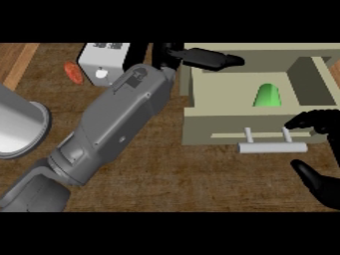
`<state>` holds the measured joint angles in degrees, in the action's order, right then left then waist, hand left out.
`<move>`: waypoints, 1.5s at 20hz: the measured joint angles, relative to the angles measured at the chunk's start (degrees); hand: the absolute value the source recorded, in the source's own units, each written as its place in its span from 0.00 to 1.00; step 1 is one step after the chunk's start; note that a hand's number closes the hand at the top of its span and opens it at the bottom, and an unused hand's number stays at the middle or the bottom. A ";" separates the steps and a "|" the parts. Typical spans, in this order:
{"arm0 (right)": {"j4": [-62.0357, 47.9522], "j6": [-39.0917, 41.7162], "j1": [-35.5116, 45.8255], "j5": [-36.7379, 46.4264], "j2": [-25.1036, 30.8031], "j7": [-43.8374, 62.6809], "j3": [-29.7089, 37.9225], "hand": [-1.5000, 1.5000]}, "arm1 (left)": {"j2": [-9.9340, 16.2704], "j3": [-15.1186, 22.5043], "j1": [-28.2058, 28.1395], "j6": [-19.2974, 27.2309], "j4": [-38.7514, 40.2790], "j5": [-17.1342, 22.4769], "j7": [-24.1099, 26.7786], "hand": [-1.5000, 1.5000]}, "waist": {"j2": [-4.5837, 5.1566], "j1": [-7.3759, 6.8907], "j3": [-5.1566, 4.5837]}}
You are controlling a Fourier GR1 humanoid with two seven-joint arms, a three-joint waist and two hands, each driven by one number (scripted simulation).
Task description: Pick up the cup, place it into the drawer and close the drawer
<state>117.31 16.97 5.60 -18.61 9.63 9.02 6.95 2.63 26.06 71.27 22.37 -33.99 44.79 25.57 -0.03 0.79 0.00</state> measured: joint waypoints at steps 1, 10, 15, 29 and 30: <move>0.70 0.79 -0.34 0.64 1.08 0.16 0.04 1.00 | 0.54 -0.30 -0.78 0.30 -1.59 0.15 -0.34 0.00 | -0.16 -0.42 -0.01; 2.90 4.37 -2.64 8.86 5.92 0.98 -1.96 1.00 | 10.33 -1.93 -16.02 1.23 -19.68 1.23 -4.83 0.00 | -0.66 -2.56 -0.04; 2.08 4.83 -3.95 14.13 6.20 0.42 -3.89 1.00 | 16.77 -2.96 -27.13 1.27 -32.25 1.57 -7.12 0.00 | -0.54 -2.55 -0.02; -11.45 0.68 -0.36 45.55 9.93 -12.70 -15.79 1.00 | 26.57 -8.56 -49.42 -7.50 -47.95 3.26 -6.30 0.00 | 0.02 -2.35 -0.01; -13.66 -0.18 0.29 47.53 9.94 -13.81 -16.46 1.00 | 26.84 -9.12 -50.51 -8.46 -48.22 3.29 -5.89 0.00 | 0.04 -2.24 -0.01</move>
<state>103.66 16.79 5.90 28.92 19.57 -4.79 -9.51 29.46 16.94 20.76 13.92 -82.20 48.09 19.68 0.02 -1.45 0.00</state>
